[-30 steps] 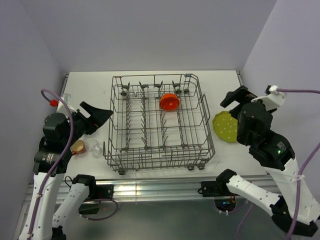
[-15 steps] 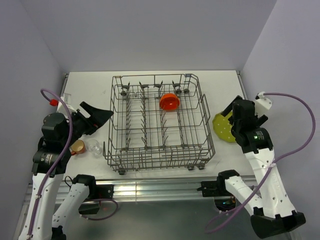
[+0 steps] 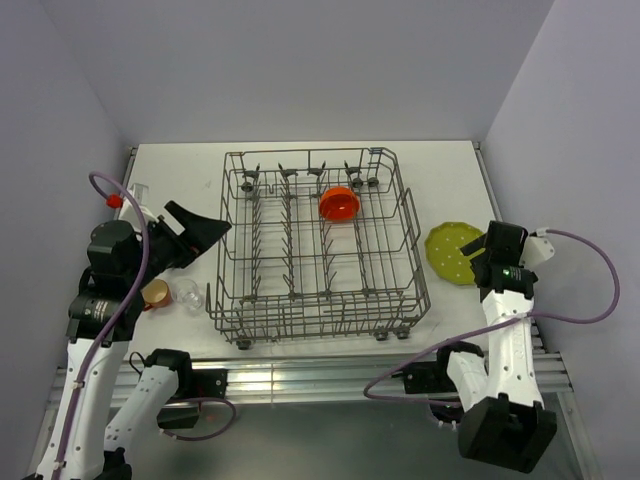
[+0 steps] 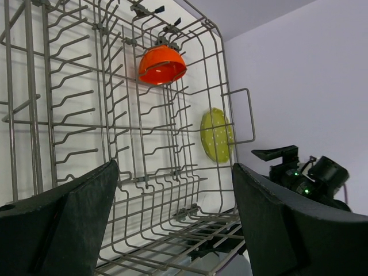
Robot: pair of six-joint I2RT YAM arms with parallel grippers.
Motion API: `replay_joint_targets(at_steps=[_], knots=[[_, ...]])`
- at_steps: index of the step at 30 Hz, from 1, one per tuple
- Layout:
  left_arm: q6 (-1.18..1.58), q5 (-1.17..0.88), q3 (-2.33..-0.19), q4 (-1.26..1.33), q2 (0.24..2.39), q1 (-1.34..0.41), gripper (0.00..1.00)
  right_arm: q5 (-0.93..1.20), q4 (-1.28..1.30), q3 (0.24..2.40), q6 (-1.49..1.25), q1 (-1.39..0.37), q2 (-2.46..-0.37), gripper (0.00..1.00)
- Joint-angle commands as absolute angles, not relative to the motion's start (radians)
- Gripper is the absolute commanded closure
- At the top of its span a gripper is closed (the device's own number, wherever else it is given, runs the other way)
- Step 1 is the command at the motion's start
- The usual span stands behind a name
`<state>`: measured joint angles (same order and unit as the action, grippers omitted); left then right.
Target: Load the mixed dishes into the dish rack
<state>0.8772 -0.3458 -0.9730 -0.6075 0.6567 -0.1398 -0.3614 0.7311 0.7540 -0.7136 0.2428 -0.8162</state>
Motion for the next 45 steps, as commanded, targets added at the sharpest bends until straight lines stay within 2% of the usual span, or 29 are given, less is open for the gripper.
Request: replay_joint_targets(at_steps=[1, 11, 20, 32, 45], knots=[[0.865, -0.391, -0.988, -0.552, 0.667, -0.137, 0.13, -0.273, 0.651, 0.697, -0.782, 0.299, -0.828, 0.02], [0.847, -0.413, -1.0, -0.571, 0.713, -0.137, 0.13, -0.242, 0.523, 0.556, -0.844, 0.365, -0.822, 0.08], [0.83, -0.41, -1.014, -0.584, 0.726, -0.137, 0.13, -0.19, 0.353, 0.489, -0.856, 0.407, -0.971, 0.13], [0.825, -0.42, -1.0, -0.554, 0.767, -0.137, 0.14, -0.186, 0.226, 0.471, -0.864, 0.417, -1.144, 0.19], [0.831, -0.433, -0.951, -0.508, 0.778, -0.137, 0.14, -0.196, 0.175, 0.482, -0.856, 0.419, -1.215, 0.22]])
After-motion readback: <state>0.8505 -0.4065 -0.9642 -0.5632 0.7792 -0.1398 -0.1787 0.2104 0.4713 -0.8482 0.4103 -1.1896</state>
